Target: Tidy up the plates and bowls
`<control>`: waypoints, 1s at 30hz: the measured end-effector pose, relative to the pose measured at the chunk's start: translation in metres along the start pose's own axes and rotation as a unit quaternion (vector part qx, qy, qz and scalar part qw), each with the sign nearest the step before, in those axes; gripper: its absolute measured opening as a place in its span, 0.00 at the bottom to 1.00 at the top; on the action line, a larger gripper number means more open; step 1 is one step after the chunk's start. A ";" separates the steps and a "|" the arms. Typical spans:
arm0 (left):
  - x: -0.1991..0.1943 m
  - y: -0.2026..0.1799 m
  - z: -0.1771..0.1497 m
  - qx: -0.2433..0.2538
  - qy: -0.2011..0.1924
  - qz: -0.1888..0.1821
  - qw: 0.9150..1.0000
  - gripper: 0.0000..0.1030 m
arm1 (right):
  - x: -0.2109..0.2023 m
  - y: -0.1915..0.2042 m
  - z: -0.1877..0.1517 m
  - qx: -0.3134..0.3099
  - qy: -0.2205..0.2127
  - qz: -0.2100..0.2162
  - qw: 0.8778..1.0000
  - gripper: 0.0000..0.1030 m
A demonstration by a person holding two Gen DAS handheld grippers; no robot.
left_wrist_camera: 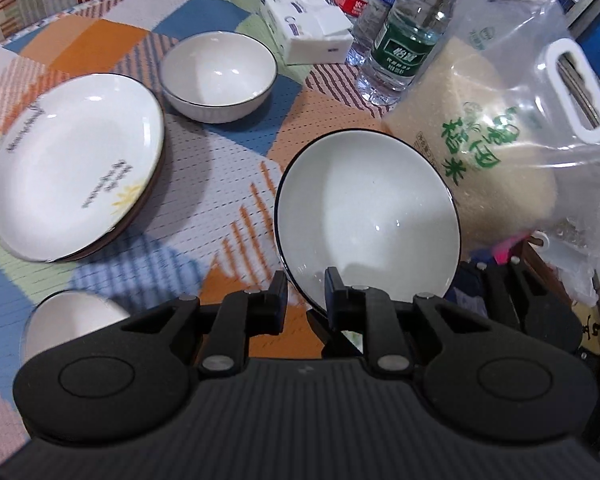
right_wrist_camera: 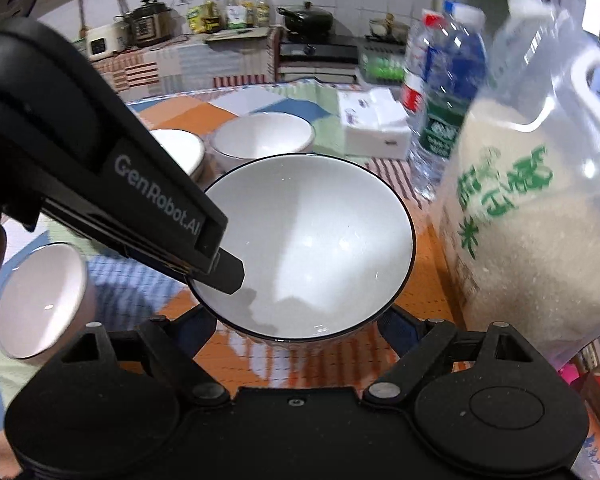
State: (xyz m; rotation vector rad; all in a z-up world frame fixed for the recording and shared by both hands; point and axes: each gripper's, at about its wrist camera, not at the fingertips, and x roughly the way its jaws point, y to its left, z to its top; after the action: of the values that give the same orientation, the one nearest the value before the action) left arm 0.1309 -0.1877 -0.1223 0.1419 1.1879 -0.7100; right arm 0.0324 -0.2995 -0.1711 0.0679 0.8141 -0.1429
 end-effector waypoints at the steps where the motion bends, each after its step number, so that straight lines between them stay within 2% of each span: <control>1: -0.009 0.003 -0.003 -0.003 -0.001 0.000 1.000 0.17 | -0.007 0.004 0.001 -0.008 -0.002 0.002 1.000 0.88; 9: -0.069 0.020 -0.028 -0.019 -0.009 0.019 1.000 0.17 | -0.049 0.045 0.009 -0.066 -0.020 0.028 0.997 0.88; 15: -0.102 0.030 -0.051 -0.029 -0.015 0.047 0.998 0.17 | -0.071 0.072 0.010 -0.104 -0.027 0.056 0.993 0.88; 21: -0.114 0.049 -0.071 -0.060 -0.015 0.061 0.996 0.17 | -0.076 0.094 0.005 -0.129 -0.026 0.083 0.988 0.88; 30: -0.112 0.084 -0.089 -0.097 -0.007 0.078 0.992 0.17 | -0.061 0.120 -0.002 -0.149 -0.015 0.137 0.979 0.88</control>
State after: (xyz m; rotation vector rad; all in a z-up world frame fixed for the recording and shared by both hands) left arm 0.0875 -0.0336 -0.0800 0.0667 1.2109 -0.4544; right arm 0.0078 -0.1744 -0.1271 -0.1040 0.7810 0.2377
